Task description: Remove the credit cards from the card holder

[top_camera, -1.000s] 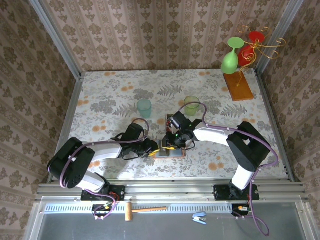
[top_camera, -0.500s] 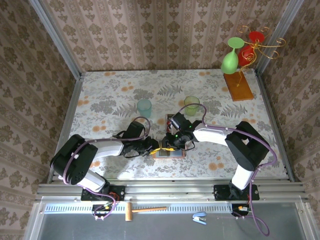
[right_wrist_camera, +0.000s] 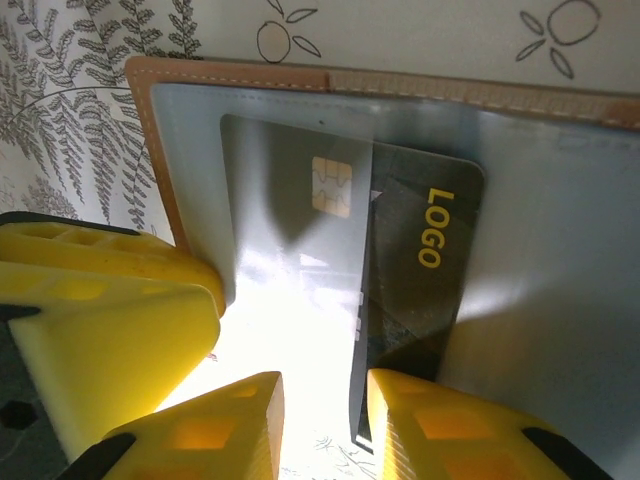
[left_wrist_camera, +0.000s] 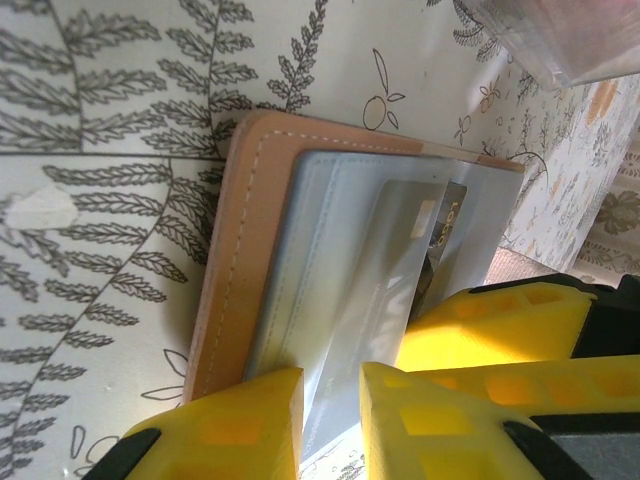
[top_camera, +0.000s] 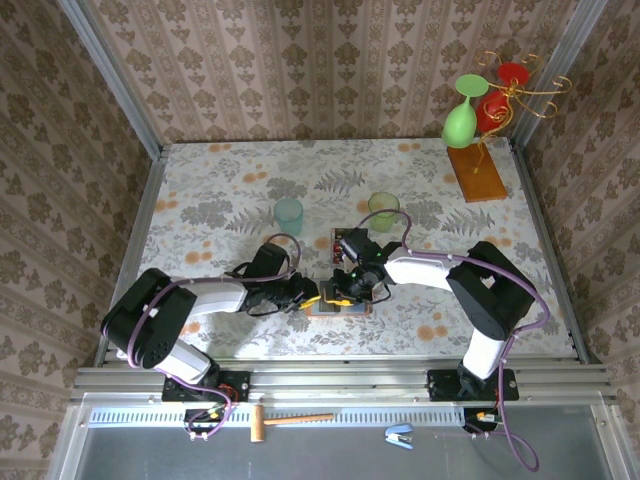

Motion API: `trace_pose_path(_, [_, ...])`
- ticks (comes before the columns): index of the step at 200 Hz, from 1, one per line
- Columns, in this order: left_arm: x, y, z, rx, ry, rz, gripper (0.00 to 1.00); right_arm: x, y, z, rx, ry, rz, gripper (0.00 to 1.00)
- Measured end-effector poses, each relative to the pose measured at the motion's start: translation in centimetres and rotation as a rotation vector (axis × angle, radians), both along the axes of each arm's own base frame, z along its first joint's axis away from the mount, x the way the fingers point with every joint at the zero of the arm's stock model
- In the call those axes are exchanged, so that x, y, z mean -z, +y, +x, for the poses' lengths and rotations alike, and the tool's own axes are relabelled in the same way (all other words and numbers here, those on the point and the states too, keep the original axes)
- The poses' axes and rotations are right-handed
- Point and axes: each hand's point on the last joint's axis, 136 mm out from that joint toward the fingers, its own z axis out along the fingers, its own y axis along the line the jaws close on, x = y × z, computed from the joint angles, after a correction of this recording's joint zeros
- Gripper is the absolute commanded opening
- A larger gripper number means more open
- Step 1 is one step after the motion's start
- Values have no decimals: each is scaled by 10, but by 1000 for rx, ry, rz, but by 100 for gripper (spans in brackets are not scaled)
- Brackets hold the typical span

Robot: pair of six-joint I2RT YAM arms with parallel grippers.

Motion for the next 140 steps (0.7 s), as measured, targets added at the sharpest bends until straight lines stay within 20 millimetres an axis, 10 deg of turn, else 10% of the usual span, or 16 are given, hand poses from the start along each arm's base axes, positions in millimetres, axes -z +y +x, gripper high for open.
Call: trace_pose_path(140, [-1, 4, -4, -1, 11, 11, 23, -7, -6, 3, -9, -37, -31, 29])
